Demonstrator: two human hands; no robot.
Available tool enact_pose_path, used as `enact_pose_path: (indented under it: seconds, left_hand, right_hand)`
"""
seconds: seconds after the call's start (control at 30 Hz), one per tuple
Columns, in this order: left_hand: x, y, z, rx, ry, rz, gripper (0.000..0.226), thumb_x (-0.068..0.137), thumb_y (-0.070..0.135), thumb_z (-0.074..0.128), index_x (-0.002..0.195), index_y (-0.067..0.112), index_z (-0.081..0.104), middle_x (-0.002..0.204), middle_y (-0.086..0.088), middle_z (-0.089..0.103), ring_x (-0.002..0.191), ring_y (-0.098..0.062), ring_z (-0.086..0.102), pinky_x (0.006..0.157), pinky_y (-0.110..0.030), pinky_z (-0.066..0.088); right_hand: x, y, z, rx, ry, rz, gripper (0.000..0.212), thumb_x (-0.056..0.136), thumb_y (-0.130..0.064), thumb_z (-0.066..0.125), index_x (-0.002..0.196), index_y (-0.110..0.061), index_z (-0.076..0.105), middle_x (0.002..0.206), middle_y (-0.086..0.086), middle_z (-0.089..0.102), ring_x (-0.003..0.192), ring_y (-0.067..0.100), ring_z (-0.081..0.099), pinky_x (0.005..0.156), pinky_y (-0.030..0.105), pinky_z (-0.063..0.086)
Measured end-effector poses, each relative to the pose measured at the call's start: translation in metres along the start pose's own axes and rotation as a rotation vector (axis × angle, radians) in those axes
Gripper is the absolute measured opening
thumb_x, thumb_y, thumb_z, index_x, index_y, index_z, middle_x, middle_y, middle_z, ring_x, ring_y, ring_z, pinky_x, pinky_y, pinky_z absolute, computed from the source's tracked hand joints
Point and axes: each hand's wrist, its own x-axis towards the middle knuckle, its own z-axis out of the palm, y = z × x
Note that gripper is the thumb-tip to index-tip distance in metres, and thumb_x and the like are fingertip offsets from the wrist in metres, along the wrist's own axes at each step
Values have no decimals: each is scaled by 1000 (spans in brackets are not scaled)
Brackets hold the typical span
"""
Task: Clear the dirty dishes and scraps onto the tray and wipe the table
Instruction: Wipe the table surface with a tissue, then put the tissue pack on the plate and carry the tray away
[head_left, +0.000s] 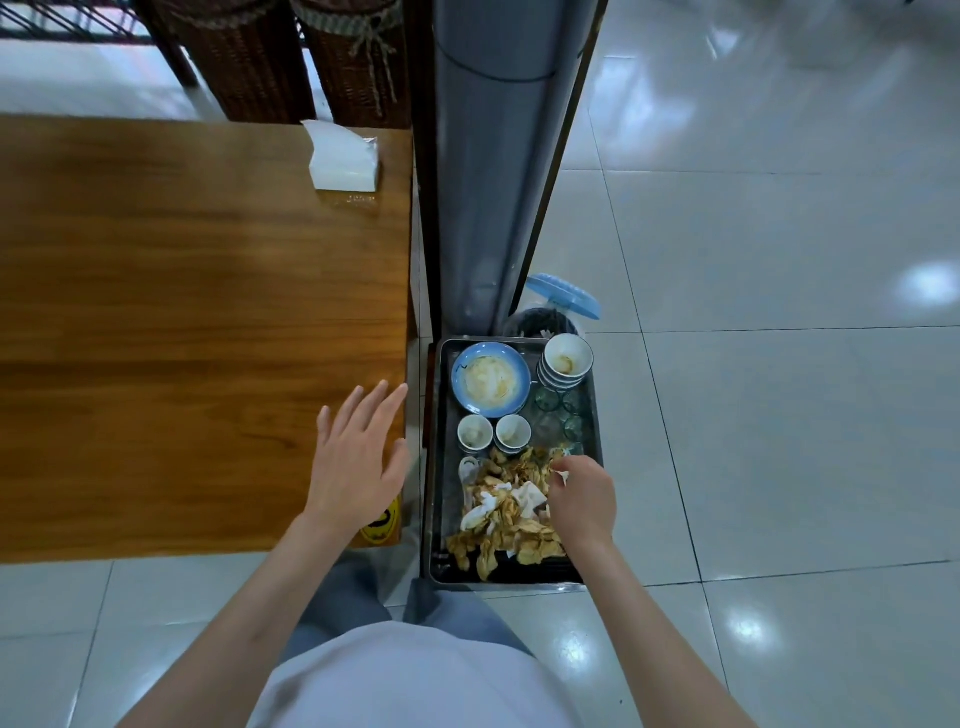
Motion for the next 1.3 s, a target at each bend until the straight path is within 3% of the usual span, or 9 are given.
enact_pose_path:
  seconds: [0.3,0.47,0.6,0.8,0.93,1.07,1.3]
  left_hand:
    - [19,-28,-21,25,3,-45,56,93,30,47,145,29,27,152,2,29,143,-20,16,113,-48,4]
    - [63,-61,-45,73,56,-52,56,92,27,47,146,25,29,151,-2,33,142,-25,20,113,-51,10]
    - [103,-93,-60,104,96,-45,55,92,29,48,144,25,32,149,-4,36,140,-27,24,112,-52,11]
    - [188,-145,-67,131,67,-36,57,91,35,50,144,28,31,149,-1,35,141,-26,24,111,-50,6]
    - [252,-177,-65,113,64,-31,58,91,35,51,145,25,30,150,0,34,141,-24,23,111,-48,3]
    - [316,-197,-62,94,40,4,61,91,28,52,146,20,27,150,-1,34,141,-23,24,113,-50,9]
    - [402,-208,-59,39,29,-25,74,87,23,60,147,15,18,140,-6,47,132,-25,40,112,-50,18]
  right_hand:
    - [29,-52,3,9,-25,-172,17,88,-11,56,96,-8,70,96,7,67,90,22,59,73,31,48]
    - [62,-118,12,-26,-100,-298,28,90,-20,55,115,-12,64,117,5,62,109,23,55,87,34,44]
    - [89,-176,22,-39,-116,-391,35,89,-22,58,122,-12,60,123,6,61,115,23,54,95,34,41]
    - [138,-254,35,-81,-83,-459,30,87,-18,62,114,-6,61,114,11,64,107,27,58,88,37,47]
    - [183,-300,52,-68,-70,-416,34,89,-19,62,120,-7,57,116,10,63,106,24,60,86,32,48]
    - [231,-340,70,-34,-49,-356,31,89,-14,62,118,-8,57,112,10,65,97,22,63,70,22,43]
    - [300,-388,94,60,31,-220,30,82,-13,69,111,-10,58,104,5,64,90,22,63,59,23,46]
